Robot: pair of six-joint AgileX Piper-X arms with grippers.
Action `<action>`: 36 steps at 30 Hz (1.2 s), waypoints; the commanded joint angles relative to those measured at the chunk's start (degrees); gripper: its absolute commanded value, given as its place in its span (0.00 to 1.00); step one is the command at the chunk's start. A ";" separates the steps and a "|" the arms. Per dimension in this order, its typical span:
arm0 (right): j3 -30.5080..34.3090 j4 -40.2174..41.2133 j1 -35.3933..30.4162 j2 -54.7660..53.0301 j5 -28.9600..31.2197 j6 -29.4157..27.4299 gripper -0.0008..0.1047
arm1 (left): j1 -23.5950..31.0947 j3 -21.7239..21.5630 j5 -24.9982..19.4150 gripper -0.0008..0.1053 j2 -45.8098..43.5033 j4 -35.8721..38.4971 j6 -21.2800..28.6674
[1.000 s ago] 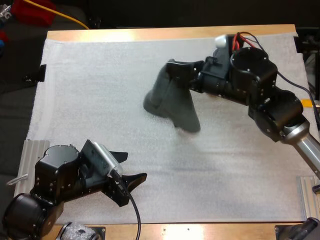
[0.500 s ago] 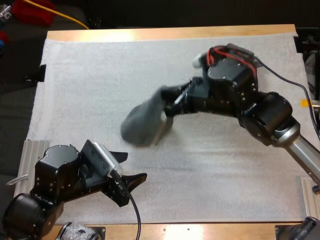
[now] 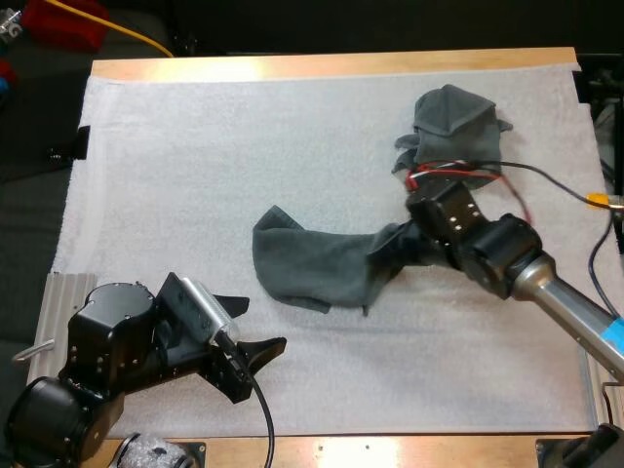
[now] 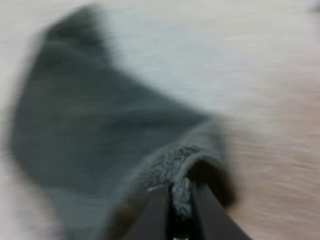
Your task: Pick towel from pile, fold and stack
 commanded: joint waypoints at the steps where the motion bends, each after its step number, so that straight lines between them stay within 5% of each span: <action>1: 0.18 -0.96 -1.30 0.02 1.41 -0.10 0.02 | -0.23 -0.40 0.64 0.66 0.18 -0.57 -0.48; 11: 3.34 -0.96 -8.94 0.75 5.81 -0.28 0.02 | -0.23 -0.08 0.64 0.66 0.18 -0.57 -0.48; 30: 9.30 -0.16 -9.06 3.83 3.08 1.19 0.01 | -0.23 1.74 0.64 0.66 0.18 -0.57 -0.55; 36: 9.30 2.58 -8.95 3.83 3.06 1.00 0.01 | -0.23 7.78 1.95 0.66 0.18 -0.95 -8.21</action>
